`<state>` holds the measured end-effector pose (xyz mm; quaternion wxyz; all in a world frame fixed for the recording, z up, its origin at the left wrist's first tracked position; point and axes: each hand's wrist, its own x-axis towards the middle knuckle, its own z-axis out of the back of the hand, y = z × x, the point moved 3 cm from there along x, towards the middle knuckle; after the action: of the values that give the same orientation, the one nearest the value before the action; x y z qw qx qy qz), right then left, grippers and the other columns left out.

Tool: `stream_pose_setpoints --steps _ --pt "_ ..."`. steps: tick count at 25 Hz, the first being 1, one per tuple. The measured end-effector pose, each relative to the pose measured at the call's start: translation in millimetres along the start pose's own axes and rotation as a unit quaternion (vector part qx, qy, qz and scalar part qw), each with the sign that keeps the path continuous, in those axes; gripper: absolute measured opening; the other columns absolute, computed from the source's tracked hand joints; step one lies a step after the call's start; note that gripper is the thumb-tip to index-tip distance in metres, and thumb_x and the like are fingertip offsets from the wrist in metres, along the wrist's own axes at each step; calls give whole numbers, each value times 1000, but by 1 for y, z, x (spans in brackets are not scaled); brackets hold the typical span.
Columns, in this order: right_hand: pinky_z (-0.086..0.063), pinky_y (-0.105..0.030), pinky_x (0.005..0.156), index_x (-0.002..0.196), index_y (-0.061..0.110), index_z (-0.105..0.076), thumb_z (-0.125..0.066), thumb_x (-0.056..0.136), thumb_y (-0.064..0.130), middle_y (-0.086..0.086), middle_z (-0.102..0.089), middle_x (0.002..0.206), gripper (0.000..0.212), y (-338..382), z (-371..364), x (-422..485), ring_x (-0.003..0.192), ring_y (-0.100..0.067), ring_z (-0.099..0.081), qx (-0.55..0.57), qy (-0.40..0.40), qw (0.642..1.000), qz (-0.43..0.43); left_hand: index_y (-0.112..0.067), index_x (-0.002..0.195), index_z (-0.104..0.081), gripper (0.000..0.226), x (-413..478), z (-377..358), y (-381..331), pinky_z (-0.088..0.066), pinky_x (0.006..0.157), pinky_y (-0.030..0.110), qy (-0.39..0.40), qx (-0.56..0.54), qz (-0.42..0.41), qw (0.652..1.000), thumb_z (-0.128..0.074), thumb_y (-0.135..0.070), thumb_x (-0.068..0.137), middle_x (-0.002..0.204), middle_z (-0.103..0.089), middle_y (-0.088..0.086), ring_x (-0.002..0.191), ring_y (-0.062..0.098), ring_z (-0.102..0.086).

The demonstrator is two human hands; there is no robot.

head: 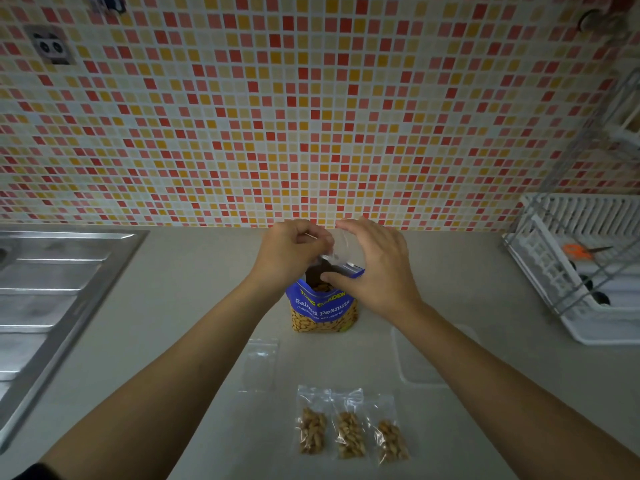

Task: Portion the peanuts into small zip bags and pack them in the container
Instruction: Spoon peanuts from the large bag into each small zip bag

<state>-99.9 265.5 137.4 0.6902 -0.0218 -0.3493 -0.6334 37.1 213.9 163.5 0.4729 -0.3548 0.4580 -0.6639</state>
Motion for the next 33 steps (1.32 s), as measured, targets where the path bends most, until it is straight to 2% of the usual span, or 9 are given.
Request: stream_pose_setpoints --steps 5,9,12,16,20,24,27,30,33 --pt "-26 -56 104 109 27 -61 -57 74 56 8 -66 108 46 -3 2 -1 118 -16 -49 -47 -93 994 11 -9 85 -69 4 1 2 -1 -45 51 3 -3 37 -1 999 -65 -11 84 79 -68 1 67 5 -62" --pt "-21 -59 105 102 26 -63 -55 72 60 13 -64 96 46 -5 2 2 117 -17 -50 9 -79 997 6 -14 81 -70 6 3 4 -2 -43 56 10 -10 104 -30 994 -65 -17 83 79 -63 -8 72 4 -57" --pt "-18 -61 106 107 27 -62 -56 69 65 21 -56 91 54 -7 -1 1 115 -15 -49 35 -66 997 3 -15 78 -71 6 3 5 -2 -40 57 12 -16 137 -38 990 -66 -17 81 74 -65 -9 68 1 -56" --pt "-21 -62 104 116 27 -62 -56 67 67 21 -56 93 64 -12 -6 0 108 -8 -47 44 -56 997 11 -14 77 -72 8 2 4 -3 -39 55 10 -16 162 -41 986 -65 -15 80 70 -64 -8 63 2 -55" --pt "-20 -65 103 117 27 -62 -55 71 65 15 -61 96 60 -14 -10 -1 109 -6 -43 41 -55 998 15 -11 80 -73 8 6 6 1 -45 59 15 -6 124 -5 992 -68 -16 80 79 -71 0 70 6 -61" --pt "-18 -67 103 116 27 -62 -55 73 63 10 -63 103 57 -16 -12 -2 112 -7 -41 39 -51 998 28 -9 80 -72 12 10 7 5 -44 49 4 23 82 29 996 -69 -20 81 81 -70 2 67 3 -60" --pt "-15 -67 103 118 28 -61 -53 73 64 8 -62 111 58 -19 -12 -4 116 -8 -39 38 -37 998 21 -9 77 -71 12 10 7 6 -41 47 3 25 91 23 995 -69 -21 81 76 -68 1 64 4 -59" --pt "-14 -66 103 115 28 -62 -52 73 63 10 -63 107 55 -17 -12 -7 118 -10 -42 26 -36 999 8 -9 75 -70 13 11 5 8 -40 44 4 25 96 26 995 -70 -21 81 69 -66 -1 62 5 -59" --pt "-17 -67 102 108 27 -66 -54 70 58 10 -66 101 51 -15 -10 -8 115 -13 -47 12 -59 998 8 -10 78 -72 15 12 2 9 -42 45 5 38 103 33 993 -69 -23 82 74 -68 -1 68 8 -61"
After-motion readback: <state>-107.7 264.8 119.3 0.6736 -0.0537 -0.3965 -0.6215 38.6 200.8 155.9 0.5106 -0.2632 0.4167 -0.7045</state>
